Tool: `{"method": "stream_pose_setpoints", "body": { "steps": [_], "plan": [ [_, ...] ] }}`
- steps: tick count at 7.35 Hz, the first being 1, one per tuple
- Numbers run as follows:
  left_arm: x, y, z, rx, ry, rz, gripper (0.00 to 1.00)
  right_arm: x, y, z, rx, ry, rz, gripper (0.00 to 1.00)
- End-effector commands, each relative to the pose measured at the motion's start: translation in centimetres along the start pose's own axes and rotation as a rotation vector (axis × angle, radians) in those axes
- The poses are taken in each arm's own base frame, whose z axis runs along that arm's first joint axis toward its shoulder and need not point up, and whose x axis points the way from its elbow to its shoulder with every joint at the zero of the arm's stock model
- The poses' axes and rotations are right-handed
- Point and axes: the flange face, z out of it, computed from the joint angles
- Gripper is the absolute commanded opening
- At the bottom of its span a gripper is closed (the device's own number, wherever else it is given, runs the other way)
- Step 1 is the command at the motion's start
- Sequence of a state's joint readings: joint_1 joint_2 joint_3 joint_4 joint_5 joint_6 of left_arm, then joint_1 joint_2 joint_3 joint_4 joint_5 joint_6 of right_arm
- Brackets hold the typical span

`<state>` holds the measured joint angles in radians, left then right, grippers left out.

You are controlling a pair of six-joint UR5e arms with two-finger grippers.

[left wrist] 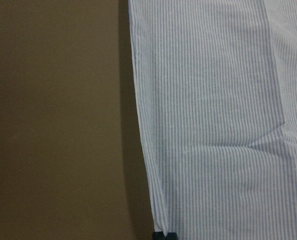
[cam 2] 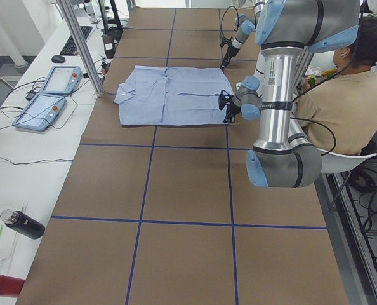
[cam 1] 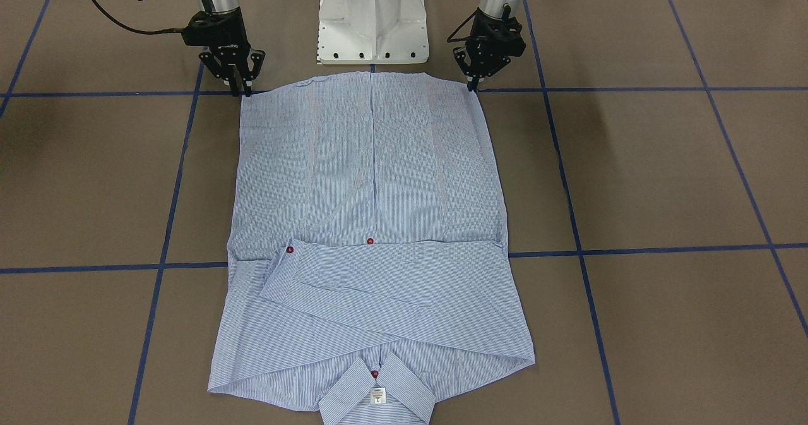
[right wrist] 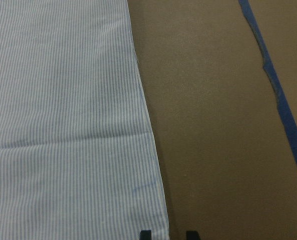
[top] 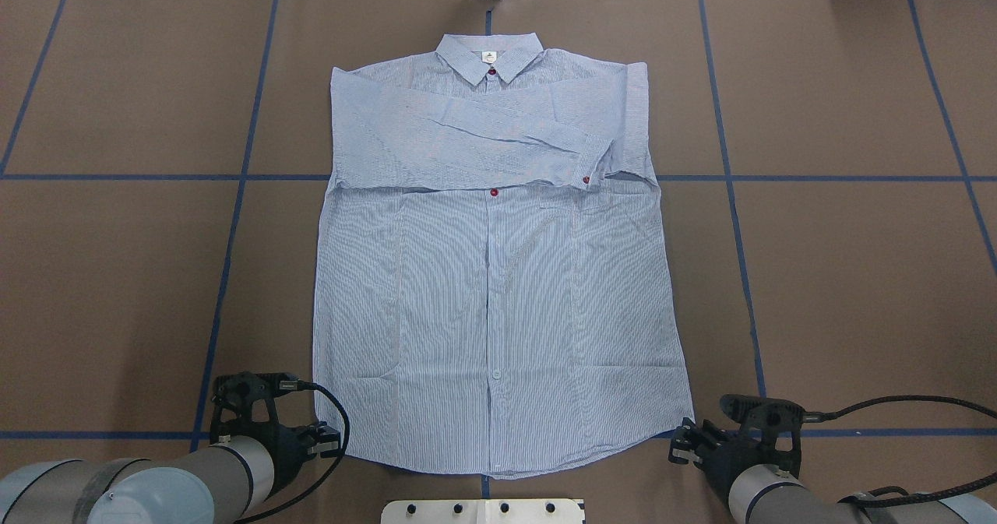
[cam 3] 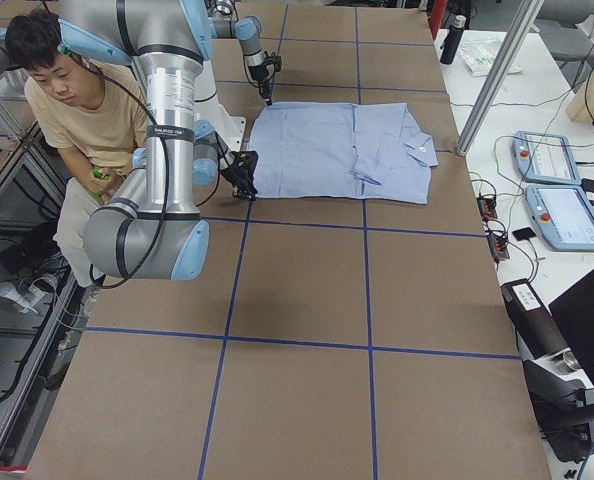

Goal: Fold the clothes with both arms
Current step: 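Grasp the hem corners with both grippers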

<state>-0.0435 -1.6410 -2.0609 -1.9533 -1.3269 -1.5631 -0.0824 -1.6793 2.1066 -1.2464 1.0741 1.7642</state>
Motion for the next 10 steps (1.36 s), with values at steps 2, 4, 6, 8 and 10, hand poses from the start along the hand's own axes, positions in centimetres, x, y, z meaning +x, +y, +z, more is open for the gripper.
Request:
{"method": "stream_pose_setpoints", "body": {
  "steps": [2,4,6,8,10],
  "plan": [
    [-0.1,0.0,0.1,0.001,-0.003,0.000,0.00,-0.8,-0.1,-0.2,-0.001,-0.012,0.005,0.29],
    [-0.1,0.0,0.1,0.001,-0.003,0.000,0.00,-0.8,-0.2,-0.1,0.002,-0.011,0.001,0.29],
    [0.0,0.0,0.0,0.001,-0.001,0.000,0.00,-0.6,-0.7,0.1,0.009,-0.007,-0.011,0.29],
    [0.0,0.0,0.0,-0.001,-0.001,0.000,0.00,-0.5,-0.9,0.5,0.017,0.000,-0.037,0.29],
    [0.0,-0.1,-0.1,0.001,0.002,-0.002,0.00,-1.8,-0.5,0.9,0.016,-0.011,-0.031,0.29]
  ]
}}
